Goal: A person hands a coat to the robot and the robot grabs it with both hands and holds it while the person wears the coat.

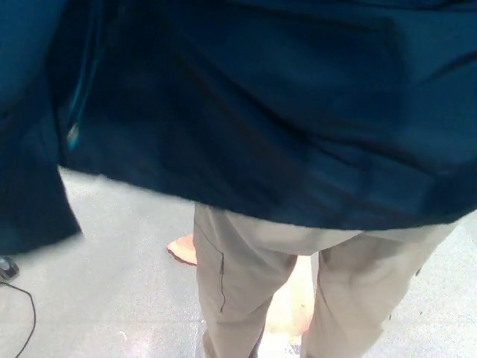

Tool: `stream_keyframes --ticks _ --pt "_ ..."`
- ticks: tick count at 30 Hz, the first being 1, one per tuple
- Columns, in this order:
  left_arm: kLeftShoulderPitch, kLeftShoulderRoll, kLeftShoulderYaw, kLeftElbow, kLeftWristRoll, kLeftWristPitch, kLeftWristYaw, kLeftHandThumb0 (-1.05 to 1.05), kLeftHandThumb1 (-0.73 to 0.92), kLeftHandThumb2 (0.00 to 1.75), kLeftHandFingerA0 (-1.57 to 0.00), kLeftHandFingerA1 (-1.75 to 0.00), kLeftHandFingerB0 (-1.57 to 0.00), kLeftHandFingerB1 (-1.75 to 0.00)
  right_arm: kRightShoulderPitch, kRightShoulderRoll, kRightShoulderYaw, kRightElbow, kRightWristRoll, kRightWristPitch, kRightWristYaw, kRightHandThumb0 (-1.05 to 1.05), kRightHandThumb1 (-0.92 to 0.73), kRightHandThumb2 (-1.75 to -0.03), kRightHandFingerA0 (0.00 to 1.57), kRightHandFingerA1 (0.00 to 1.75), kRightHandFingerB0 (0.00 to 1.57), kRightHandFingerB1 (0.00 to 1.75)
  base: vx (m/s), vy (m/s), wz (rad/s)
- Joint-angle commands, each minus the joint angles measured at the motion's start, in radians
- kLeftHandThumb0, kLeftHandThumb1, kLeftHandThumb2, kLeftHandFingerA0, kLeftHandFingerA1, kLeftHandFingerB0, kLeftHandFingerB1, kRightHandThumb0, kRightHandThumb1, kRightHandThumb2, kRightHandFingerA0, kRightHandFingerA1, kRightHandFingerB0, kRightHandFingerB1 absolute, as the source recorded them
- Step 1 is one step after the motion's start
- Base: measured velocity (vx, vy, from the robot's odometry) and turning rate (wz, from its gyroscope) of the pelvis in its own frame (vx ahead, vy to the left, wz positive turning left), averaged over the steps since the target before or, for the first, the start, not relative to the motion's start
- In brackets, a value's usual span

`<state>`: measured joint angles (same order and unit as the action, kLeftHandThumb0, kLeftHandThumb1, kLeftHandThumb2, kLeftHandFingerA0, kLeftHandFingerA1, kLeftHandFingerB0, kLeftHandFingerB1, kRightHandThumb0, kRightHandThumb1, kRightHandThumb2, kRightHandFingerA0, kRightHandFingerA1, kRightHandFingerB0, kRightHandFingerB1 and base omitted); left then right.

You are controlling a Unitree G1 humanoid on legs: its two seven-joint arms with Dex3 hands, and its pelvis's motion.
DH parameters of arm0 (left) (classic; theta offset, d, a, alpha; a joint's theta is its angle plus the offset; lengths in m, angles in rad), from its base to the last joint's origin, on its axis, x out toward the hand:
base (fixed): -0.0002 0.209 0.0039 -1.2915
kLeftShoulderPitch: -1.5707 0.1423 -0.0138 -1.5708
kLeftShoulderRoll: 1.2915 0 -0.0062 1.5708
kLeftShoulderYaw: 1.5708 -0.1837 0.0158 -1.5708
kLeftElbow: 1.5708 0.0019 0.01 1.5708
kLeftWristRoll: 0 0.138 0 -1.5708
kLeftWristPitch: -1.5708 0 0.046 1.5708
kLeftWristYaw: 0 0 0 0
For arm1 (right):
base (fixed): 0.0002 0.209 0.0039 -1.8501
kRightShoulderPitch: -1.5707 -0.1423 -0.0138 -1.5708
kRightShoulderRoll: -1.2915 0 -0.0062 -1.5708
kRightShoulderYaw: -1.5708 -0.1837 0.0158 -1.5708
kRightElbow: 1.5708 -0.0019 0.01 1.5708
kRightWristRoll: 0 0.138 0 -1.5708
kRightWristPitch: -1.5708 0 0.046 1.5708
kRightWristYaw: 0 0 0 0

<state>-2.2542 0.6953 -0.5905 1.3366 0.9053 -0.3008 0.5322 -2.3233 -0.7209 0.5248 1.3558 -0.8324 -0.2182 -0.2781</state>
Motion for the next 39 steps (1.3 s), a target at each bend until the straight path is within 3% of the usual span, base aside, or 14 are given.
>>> stream_keyframes --ticks 1,3,4,9,10,11,12,13,14,16,21,25,33,39 --pt "-0.005 0.065 0.013 0.017 0.006 0.037 0.007 -0.33 0.73 0.61 -0.91 -1.75 -0.86 -1.22 -0.007 -0.045 -0.015 0.008 -0.004 0.068 -0.012 -0.39 -0.78 -0.64 0.89 1.75 0.71 1.54 0.00 0.000 0.00" --pt "-0.005 0.065 0.013 0.016 0.006 0.035 0.011 -0.34 0.74 0.61 -0.91 -1.75 -0.81 -1.31 -0.006 -0.045 -0.018 0.008 -0.003 0.067 -0.013 -0.39 -0.78 -0.64 0.89 1.75 0.72 1.54 0.00 0.000 0.00" --pt "-0.005 0.065 0.012 0.017 0.007 0.041 0.009 -0.43 0.62 0.95 -1.20 -1.41 -0.84 -1.17 -0.006 -0.045 -0.018 0.008 -0.004 0.068 -0.014 -0.38 -0.78 -0.63 0.88 1.75 0.72 1.50 0.00 0.000 0.00" --pt "-0.002 0.063 0.035 0.017 -0.017 0.042 0.002 -0.43 0.62 0.97 -1.22 -1.41 -0.88 -1.18 0.000 -0.046 -0.031 0.007 0.005 0.066 -0.027 -0.53 -0.71 -0.67 0.88 1.67 0.78 1.36 0.00 0.000 0.00" --pt "0.000 0.061 0.045 0.016 -0.025 0.046 0.005 -0.48 0.82 0.66 -0.79 -1.34 -0.77 -0.91 -0.004 -0.043 -0.038 0.007 0.010 0.074 -0.020 -0.51 -0.80 -0.69 0.89 1.58 0.84 1.12 0.00 0.000 0.00" --pt "0.001 0.060 0.050 0.016 -0.027 0.048 0.007 -0.48 0.82 0.66 -0.79 -1.34 -0.77 -0.91 -0.006 -0.042 -0.041 0.007 0.012 0.076 -0.016 -0.51 -0.80 -0.69 0.89 1.58 0.84 1.12 0.00 0.000 0.00" --pt "0.006 0.056 0.072 0.015 -0.048 0.052 -0.022 -0.71 0.85 0.66 -0.33 -0.43 -0.39 -0.35 -0.011 -0.033 -0.067 0.009 0.042 0.095 0.055 -0.75 -0.84 -0.66 0.40 0.42 0.32 0.33 0.00 0.000 0.00" --pt "0.015 0.050 0.108 0.014 -0.085 0.045 -0.043 -0.80 0.67 1.01 -0.03 -0.27 -0.13 -0.36 -0.015 -0.028 -0.084 0.011 0.059 0.103 0.107 -0.89 -0.71 -1.04 0.09 0.23 0.09 0.18 0.00 0.000 0.00" --pt "0.020 0.047 0.129 0.013 -0.101 0.037 -0.052 -0.95 0.74 1.02 0.00 -0.03 -0.12 -0.18 -0.015 -0.027 -0.093 0.010 0.063 0.103 0.119 -0.82 -0.66 -1.05 0.00 0.15 0.00 0.16 0.00 0.000 0.00" --pt "0.024 0.040 0.163 0.008 -0.114 0.034 -0.074 -1.02 0.78 1.06 0.00 0.00 -0.03 -0.02 -0.014 -0.023 -0.125 0.006 0.082 0.099 0.134 -0.98 -0.74 -1.05 0.00 0.00 0.00 0.00 0.00 0.000 0.00" --pt "0.031 0.033 0.206 -0.006 -0.121 0.048 -0.070 -0.97 0.79 1.10 0.00 -0.10 0.00 -0.04 -0.001 -0.025 -0.228 -0.011 0.150 0.053 0.109 -0.99 -0.74 -1.05 0.00 0.03 0.00 0.00 0.00 0.000 0.00" --pt "0.050 0.047 0.236 -0.025 -0.137 0.012 -0.053 -1.04 0.85 1.10 0.00 0.00 -0.02 0.00 0.002 -0.037 -0.274 -0.029 0.168 0.020 0.114 -0.99 -0.76 -1.07 0.00 0.03 0.00 0.00 0.00 0.000 0.00" --pt "0.173 0.097 0.277 -0.165 -0.156 -0.040 -0.003 -0.86 0.82 1.14 0.00 -0.16 -0.05 -0.17 0.091 -0.081 -0.345 -0.147 0.231 -0.152 0.089 -0.91 -0.77 -1.02 0.00 0.03 0.00 0.00 0.00 0.000 0.00" --pt "0.445 0.164 0.395 -0.492 -0.213 -0.094 0.075 -0.76 0.83 1.14 0.00 -0.22 -0.05 -0.23 0.348 -0.125 -0.481 -0.473 0.336 -0.275 0.025 -0.90 -0.77 -1.05 0.00 0.03 0.00 0.04 0.00 0.000 0.00"
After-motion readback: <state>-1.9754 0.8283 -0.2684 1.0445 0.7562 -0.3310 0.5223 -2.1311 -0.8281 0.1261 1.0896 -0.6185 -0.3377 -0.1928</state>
